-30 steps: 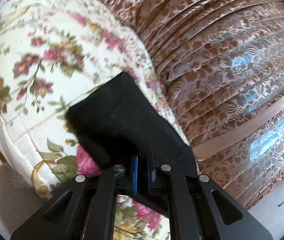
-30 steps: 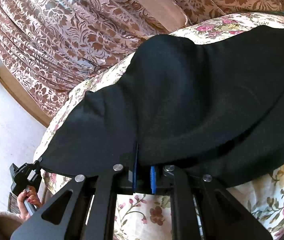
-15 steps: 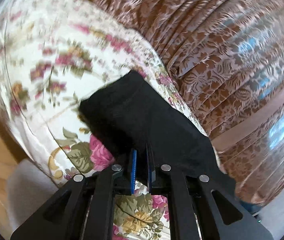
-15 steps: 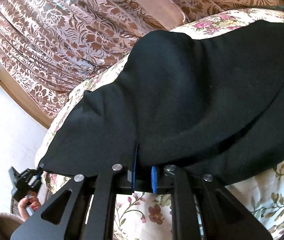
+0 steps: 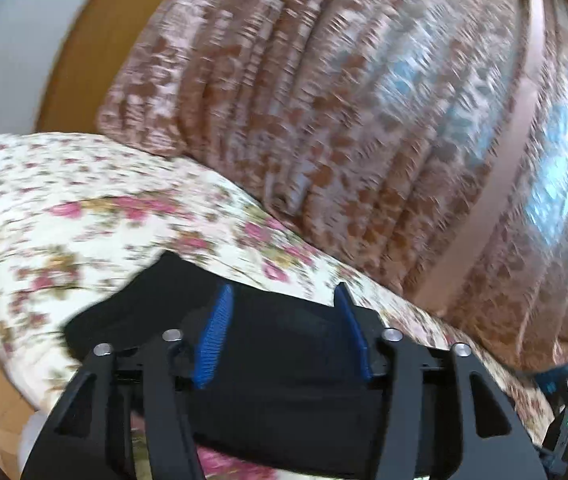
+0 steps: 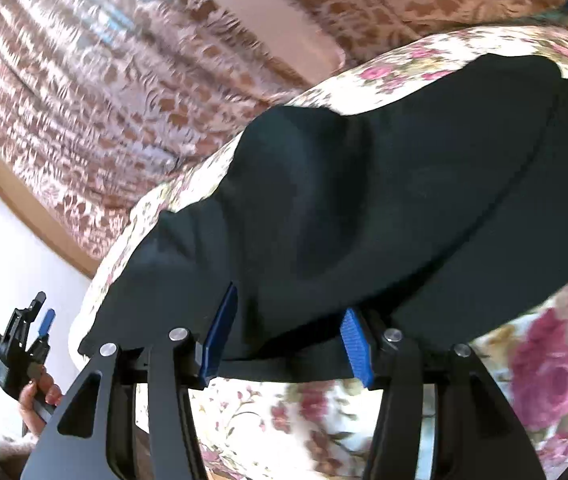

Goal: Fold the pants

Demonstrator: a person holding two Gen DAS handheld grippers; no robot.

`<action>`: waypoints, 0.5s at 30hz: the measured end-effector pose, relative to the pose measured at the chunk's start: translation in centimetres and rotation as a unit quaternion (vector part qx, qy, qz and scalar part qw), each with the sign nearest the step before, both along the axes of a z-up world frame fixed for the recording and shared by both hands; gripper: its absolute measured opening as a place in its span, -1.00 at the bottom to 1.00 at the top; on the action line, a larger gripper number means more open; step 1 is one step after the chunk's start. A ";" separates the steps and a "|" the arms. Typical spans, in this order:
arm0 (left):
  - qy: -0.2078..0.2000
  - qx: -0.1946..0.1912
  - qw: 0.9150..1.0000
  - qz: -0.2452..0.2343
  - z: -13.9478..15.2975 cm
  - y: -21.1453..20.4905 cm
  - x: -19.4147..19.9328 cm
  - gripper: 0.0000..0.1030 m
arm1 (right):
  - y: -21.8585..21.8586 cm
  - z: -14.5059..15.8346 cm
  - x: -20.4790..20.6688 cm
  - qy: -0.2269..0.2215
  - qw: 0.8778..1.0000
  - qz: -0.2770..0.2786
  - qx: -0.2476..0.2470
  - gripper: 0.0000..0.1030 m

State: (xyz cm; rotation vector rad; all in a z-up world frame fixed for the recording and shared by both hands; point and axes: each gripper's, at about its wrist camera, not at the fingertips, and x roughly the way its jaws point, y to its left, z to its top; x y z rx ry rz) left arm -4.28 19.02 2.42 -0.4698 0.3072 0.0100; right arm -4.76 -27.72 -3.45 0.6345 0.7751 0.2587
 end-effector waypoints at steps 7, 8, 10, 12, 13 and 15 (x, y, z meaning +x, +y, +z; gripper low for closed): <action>0.087 0.038 0.989 -0.112 -2.3 -5.7 8.2 0.14 | -4.4 0.1 -0.7 -0.003 0.998 -0.069 0.012 0.09; 0.091 0.044 0.987 -0.127 -2.9 -6.5 9.4 0.14 | -5.0 0.2 -0.6 -0.004 0.997 -0.076 0.011 0.10; 0.116 0.069 0.982 -0.132 -3.8 -7.9 11.9 0.14 | -6.3 0.3 -0.2 -0.002 0.995 -0.097 0.003 0.11; 0.136 0.089 0.977 -0.137 -4.8 -8.7 13.6 0.24 | -7.7 0.2 0.4 0.000 0.994 -0.113 0.005 0.13; 0.147 0.098 0.975 -0.133 -5.4 -8.9 14.1 0.24 | -8.3 0.1 0.6 0.003 0.993 -0.121 0.005 0.13; 0.171 0.100 0.970 -0.138 -7.1 -9.0 14.7 0.31 | -9.9 -0.1 1.4 0.012 0.990 -0.138 0.008 0.13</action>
